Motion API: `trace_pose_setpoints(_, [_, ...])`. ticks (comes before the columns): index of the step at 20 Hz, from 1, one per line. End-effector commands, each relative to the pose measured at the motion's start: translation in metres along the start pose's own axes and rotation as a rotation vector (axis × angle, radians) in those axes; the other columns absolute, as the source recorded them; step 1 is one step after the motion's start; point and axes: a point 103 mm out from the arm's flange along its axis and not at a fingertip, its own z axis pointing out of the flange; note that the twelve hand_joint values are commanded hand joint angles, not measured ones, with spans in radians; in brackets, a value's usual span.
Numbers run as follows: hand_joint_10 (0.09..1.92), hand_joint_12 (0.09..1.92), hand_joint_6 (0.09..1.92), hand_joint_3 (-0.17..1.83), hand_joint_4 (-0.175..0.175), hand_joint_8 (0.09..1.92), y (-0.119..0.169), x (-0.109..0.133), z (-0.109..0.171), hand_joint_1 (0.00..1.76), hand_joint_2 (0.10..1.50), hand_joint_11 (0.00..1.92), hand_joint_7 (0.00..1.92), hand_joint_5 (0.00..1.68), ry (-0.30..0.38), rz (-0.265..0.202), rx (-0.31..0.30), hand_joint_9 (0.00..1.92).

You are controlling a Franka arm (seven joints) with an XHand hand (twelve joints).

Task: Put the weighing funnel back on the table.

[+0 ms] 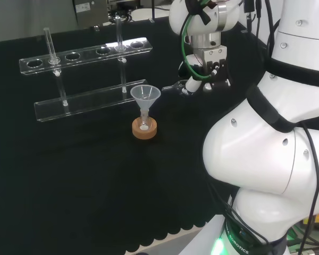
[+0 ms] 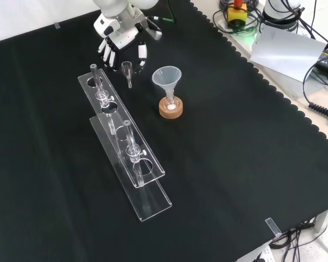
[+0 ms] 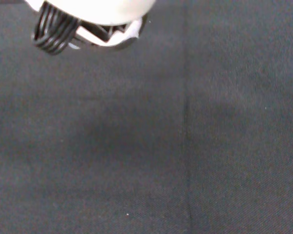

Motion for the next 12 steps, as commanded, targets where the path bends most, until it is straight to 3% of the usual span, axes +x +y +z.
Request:
trace_pose_setpoints(1, [0.53, 1.31, 1.06, 0.81, 0.142, 0.66, 0.006, -0.002, 0.011, 1.09, 0.67, 0.39, 0.56, 1.09, 0.01, -0.006, 0.002, 0.77])
trace_pose_setpoints(12, [0.53, 1.31, 1.06, 0.81, 0.139, 0.66, 0.016, -0.005, 0.033, 1.09, 0.67, 0.39, 0.56, 1.09, 0.036, -0.012, 0.013, 0.77])
